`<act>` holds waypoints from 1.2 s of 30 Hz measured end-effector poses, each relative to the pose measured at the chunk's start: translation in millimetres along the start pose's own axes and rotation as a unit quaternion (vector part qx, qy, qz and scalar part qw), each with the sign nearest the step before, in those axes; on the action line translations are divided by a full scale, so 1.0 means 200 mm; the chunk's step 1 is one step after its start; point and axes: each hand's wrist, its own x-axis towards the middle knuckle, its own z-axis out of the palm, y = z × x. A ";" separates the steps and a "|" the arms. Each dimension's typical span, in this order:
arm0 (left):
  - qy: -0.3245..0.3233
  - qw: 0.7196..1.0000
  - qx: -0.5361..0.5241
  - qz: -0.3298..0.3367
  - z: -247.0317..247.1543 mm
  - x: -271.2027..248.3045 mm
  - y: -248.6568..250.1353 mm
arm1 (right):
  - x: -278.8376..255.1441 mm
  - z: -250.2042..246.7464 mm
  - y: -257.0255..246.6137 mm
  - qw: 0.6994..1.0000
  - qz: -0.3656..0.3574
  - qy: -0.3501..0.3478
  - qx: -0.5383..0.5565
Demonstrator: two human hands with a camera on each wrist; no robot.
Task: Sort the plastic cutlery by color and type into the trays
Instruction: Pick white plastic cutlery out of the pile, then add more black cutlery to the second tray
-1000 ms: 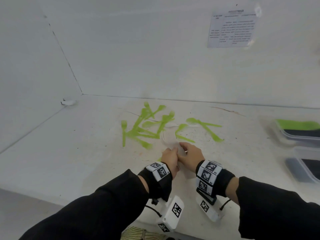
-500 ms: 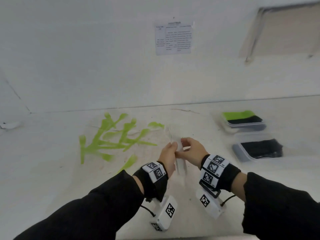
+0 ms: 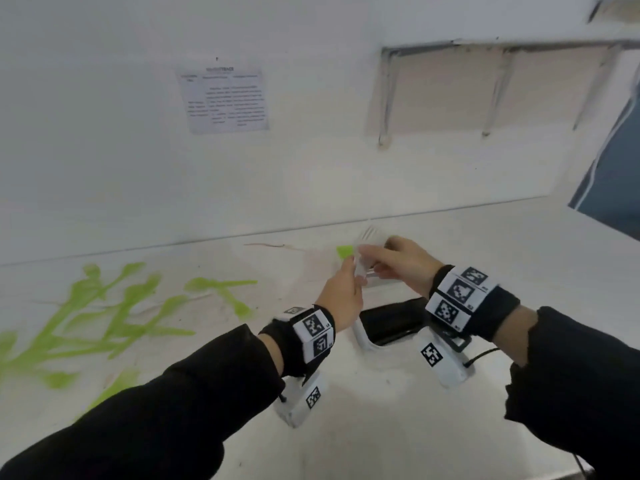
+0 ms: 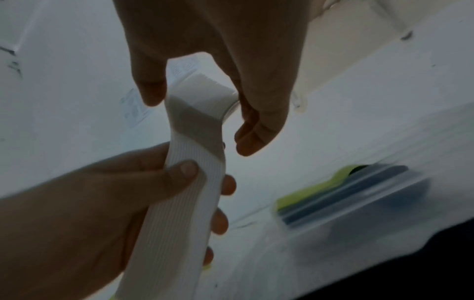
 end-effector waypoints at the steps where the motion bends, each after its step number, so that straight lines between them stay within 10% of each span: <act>1: -0.001 0.999 0.032 0.017 0.03 0.03 0.02 | 0.02 -0.07 -0.01 1.000 -0.001 0.016 0.015; 5: -0.025 0.973 0.219 0.075 0.15 0.11 0.05 | 0.08 -0.35 -0.07 0.996 0.013 -0.073 -0.049; 11: -0.023 0.914 0.396 0.092 0.28 0.13 0.05 | 0.13 -0.50 -0.03 0.837 -0.035 -0.274 -0.473; 17: -0.018 0.952 0.298 0.067 0.34 0.11 0.01 | 0.14 -0.44 0.08 0.759 -0.090 -0.263 -0.589; 30: -0.058 0.934 0.352 0.005 0.30 0.11 -0.04 | 0.20 -0.47 0.18 0.776 -0.113 -0.245 -0.570; 36: 0.047 0.996 0.031 -0.072 0.32 0.07 -0.11 | 0.21 -0.56 0.24 0.773 -0.118 -0.237 -0.577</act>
